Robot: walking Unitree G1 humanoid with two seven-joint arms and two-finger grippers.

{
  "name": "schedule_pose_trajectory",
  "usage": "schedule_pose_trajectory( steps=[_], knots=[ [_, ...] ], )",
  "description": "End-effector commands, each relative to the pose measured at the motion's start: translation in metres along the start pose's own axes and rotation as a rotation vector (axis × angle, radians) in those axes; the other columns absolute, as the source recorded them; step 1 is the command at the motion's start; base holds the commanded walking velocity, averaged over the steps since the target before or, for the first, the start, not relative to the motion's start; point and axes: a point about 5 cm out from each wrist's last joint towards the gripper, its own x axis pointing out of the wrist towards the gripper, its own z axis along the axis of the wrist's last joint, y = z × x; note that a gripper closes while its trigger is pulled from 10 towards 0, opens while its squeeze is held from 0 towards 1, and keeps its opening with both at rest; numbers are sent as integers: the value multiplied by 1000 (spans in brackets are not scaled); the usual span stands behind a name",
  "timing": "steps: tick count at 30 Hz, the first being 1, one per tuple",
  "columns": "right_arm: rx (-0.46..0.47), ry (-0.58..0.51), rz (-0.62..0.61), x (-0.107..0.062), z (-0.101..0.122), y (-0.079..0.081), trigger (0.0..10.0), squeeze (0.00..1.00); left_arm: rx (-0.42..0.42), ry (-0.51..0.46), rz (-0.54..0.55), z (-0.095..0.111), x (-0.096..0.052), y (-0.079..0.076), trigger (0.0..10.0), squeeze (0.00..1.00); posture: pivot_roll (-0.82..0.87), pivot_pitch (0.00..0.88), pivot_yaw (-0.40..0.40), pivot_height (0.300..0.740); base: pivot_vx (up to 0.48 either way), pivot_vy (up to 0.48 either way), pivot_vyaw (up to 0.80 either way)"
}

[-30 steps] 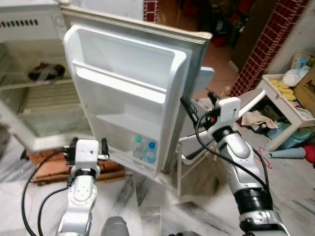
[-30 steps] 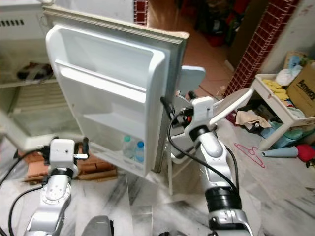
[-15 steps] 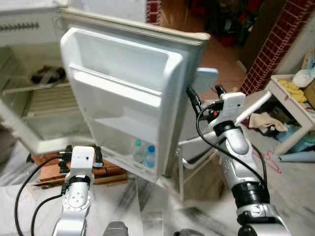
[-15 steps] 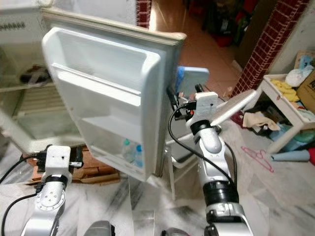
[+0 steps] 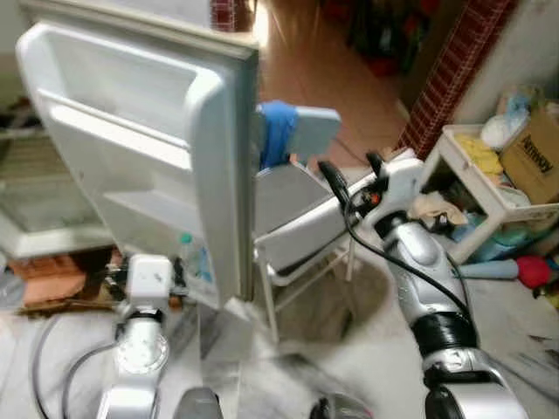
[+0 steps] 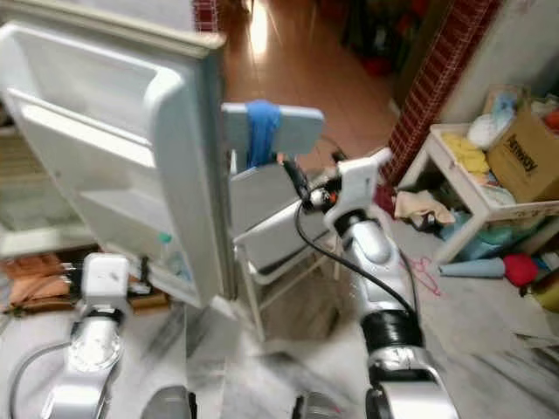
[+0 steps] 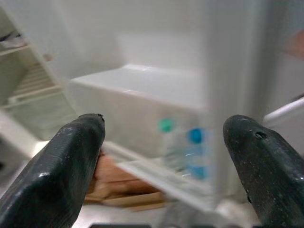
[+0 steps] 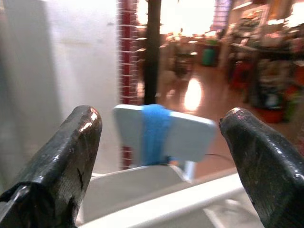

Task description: Restocking fridge

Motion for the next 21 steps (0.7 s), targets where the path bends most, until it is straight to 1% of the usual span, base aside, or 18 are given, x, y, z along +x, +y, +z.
schedule_pose_trajectory(
  steps=[1,3,6,7,10,13,15,16,17,21],
  knots=[
    [-9,-49,50,12,10,18,10000,0,1,12,59,-1,4,14,10000,0,145,24,-51,740,0,0,788],
    [-1,-54,61,14,10,24,10000,0,-27,10,76,2,7,14,10000,0,147,23,-52,740,0,0,784],
    [14,-76,78,18,14,36,10000,0,-32,-8,71,7,11,10,10000,0,147,22,-53,740,0,0,779],
    [14,-76,78,18,14,36,10000,0,-32,-8,71,7,11,10,10000,0,147,22,-53,740,0,0,775],
    [24,-94,83,23,17,45,10000,0,-29,-2,66,6,9,9,10000,0,144,21,-52,740,0,0,769],
    [45,-97,57,26,17,50,10000,0,-34,5,69,4,8,9,10000,0,143,22,-58,740,0,0,767],
    [52,-96,52,27,16,51,10000,0,-37,6,70,4,8,9,10000,0,144,21,-58,740,0,0,763],
    [70,-88,57,27,14,53,10000,0,-72,18,44,3,8,7,10000,0,147,20,-60,740,0,0,744],
    [89,-76,78,28,12,59,10000,0,-104,18,-4,4,6,1,10000,0,155,19,-63,740,0,0,725],
    [91,-71,102,27,10,64,10000,0,-86,2,-8,6,4,-2,10000,0,158,21,-66,740,0,0,663]
  ],
)
